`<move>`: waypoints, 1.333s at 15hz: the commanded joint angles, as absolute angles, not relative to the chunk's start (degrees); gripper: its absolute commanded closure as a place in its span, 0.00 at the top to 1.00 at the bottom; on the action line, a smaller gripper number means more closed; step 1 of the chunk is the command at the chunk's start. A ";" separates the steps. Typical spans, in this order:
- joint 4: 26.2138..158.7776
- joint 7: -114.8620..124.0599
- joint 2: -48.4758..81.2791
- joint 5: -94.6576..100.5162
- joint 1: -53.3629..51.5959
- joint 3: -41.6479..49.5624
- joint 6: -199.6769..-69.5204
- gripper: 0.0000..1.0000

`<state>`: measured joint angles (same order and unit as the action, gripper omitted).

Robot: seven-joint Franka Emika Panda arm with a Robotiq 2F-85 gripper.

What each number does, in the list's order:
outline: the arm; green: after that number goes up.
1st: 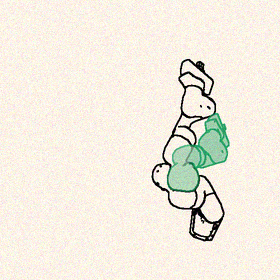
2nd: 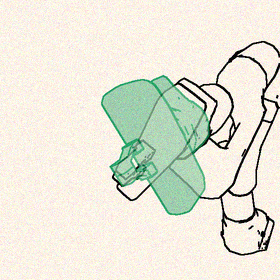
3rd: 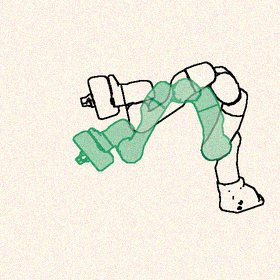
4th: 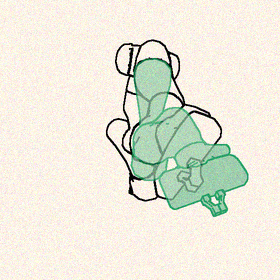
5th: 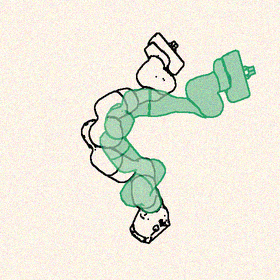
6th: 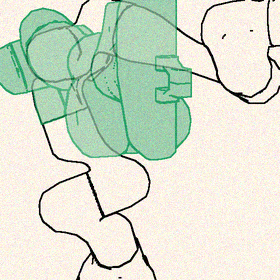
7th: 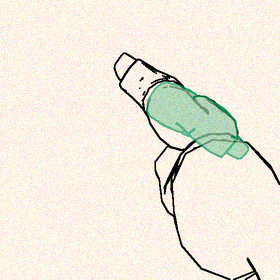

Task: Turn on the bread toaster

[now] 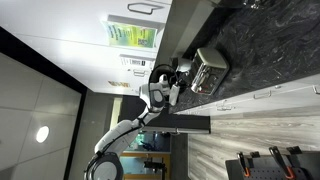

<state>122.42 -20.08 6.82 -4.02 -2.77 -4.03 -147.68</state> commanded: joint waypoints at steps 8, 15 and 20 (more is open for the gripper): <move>120.32 -20.88 11.09 -9.34 -2.05 -5.73 -148.37 0.00; 117.94 -21.06 15.72 -10.17 -1.16 -6.57 -148.50 0.00; 115.56 -21.79 18.79 -10.34 -0.30 -7.90 -148.40 0.00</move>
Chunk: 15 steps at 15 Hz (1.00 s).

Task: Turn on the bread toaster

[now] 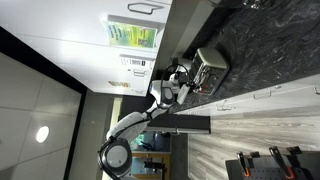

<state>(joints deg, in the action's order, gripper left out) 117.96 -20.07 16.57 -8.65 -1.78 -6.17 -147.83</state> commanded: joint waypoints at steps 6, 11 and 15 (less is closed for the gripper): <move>112.45 -22.33 22.63 -10.80 1.19 -9.80 -147.81 0.00; 110.16 -21.94 25.74 -10.45 2.05 -10.37 -146.46 0.00; 108.12 -21.89 28.28 -10.61 2.70 -11.00 -144.03 0.00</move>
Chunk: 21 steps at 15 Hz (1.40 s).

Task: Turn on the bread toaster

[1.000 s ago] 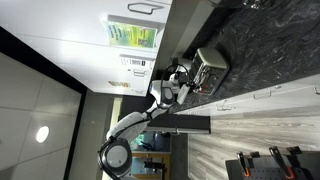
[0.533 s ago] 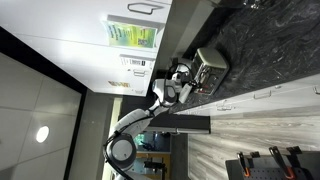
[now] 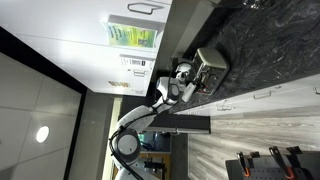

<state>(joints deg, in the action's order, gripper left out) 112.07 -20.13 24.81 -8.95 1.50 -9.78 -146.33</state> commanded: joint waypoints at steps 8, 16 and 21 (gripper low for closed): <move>102.80 -20.93 33.06 -9.89 2.19 -10.54 -137.14 0.00; 99.34 -19.43 36.11 -8.44 1.12 -9.29 -132.83 0.00; 98.36 -18.65 37.13 -7.65 0.61 -8.76 -131.37 0.00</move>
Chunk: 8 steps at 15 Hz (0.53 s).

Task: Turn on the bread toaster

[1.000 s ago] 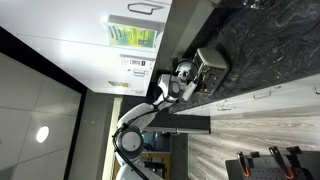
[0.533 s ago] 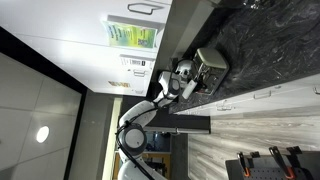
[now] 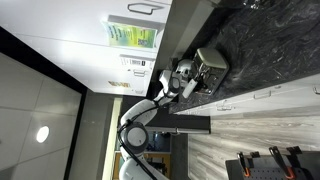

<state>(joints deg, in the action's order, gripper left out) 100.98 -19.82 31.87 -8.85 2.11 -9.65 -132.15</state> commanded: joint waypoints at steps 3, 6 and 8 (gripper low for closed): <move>97.56 -18.26 37.89 -7.40 0.41 -8.49 -130.43 0.00; 98.47 -17.49 36.59 -6.44 -0.35 -8.32 -131.90 0.00; 100.85 -16.72 33.34 -5.31 -1.38 -8.48 -133.62 0.00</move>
<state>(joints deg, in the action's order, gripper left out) 99.62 -18.35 32.70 -7.54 1.36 -9.18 -130.70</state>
